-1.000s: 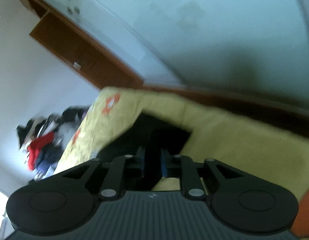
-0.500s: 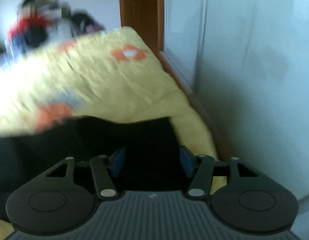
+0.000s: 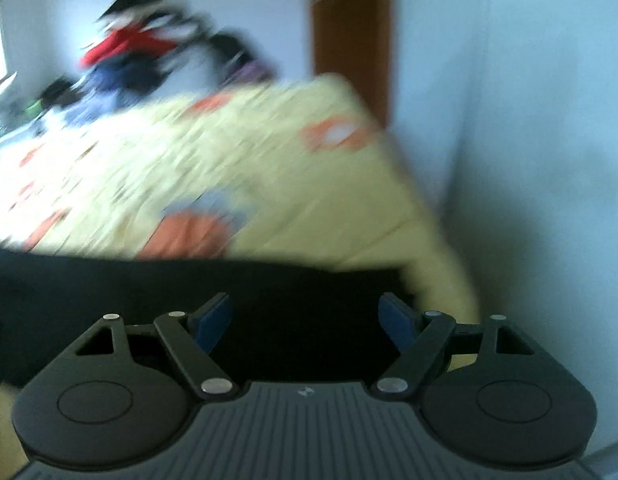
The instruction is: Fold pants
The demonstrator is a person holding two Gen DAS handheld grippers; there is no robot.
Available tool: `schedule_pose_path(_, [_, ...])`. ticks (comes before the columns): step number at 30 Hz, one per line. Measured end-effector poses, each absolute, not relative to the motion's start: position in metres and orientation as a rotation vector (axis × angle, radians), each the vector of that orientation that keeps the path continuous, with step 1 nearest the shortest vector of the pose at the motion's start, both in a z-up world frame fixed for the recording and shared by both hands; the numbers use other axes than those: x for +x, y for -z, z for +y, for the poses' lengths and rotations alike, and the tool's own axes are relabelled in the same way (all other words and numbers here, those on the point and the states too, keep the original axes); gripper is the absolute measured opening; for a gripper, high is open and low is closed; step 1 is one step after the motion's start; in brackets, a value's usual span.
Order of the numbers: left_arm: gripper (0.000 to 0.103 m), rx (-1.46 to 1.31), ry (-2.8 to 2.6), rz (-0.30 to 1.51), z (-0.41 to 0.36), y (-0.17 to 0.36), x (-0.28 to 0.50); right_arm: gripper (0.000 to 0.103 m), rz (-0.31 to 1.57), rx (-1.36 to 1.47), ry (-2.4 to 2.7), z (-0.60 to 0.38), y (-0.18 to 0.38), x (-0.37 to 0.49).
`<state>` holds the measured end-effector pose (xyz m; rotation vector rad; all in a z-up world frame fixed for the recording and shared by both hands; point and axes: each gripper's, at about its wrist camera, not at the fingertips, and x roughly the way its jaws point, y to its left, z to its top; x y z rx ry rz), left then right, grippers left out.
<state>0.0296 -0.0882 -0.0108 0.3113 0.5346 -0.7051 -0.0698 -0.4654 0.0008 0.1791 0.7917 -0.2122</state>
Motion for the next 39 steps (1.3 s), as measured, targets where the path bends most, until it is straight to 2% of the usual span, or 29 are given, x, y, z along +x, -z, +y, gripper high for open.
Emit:
schedule_pose_path(1, [0.077,0.314,0.704,0.532,-0.088,0.011,0.029,0.085,0.805,0.207,0.19,-0.471,0.006,-0.063])
schedule_pose_path(4, [0.079,0.309,0.7,0.532,-0.086,0.014,0.029,0.085,0.726,0.286,0.289,-0.505,0.004,-0.04])
schedule_pose_path(8, [0.079,0.3,0.689,0.538,-0.084,0.017,0.031,0.087,0.701,0.251,0.64,-0.526,-0.002,-0.043])
schedule_pose_path(13, [0.081,0.281,0.681,0.525,-0.081,0.017,0.033,0.087,0.447,0.345,0.738,-0.516,-0.025,-0.107])
schedule_pose_path(18, [0.085,0.304,0.676,0.517,-0.083,0.027,0.033,0.089,0.324,0.758,0.54,-0.514,-0.011,-0.166])
schedule_pose_path(21, [0.088,0.325,0.674,0.5,-0.086,0.03,0.03,0.089,0.302,0.915,0.288,-0.507,0.004,-0.167])
schedule_pose_path(24, [0.091,0.324,0.677,0.507,-0.085,0.031,0.03,0.095,0.36,0.912,0.14,-0.501,0.015,-0.146])
schedule_pose_path(26, [0.098,0.307,0.677,0.525,-0.083,0.032,0.034,0.095,0.461,0.852,0.37,-0.499,0.021,-0.139])
schedule_pose_path(27, [0.099,0.299,0.674,0.537,-0.082,0.032,0.036,0.092,0.421,0.817,0.449,-0.5,0.019,-0.143])
schedule_pose_path(31, [0.102,0.286,0.675,0.558,-0.081,0.033,0.039,0.094,0.28,0.689,0.855,-0.488,-0.003,-0.174])
schedule_pose_path(34, [0.103,0.29,0.675,0.562,-0.082,0.034,0.04,0.095,0.197,0.724,0.645,-0.48,-0.013,-0.192])
schedule_pose_path(39, [0.103,0.287,0.674,0.566,-0.083,0.034,0.04,0.097,0.325,0.993,0.138,-0.48,0.018,-0.15])
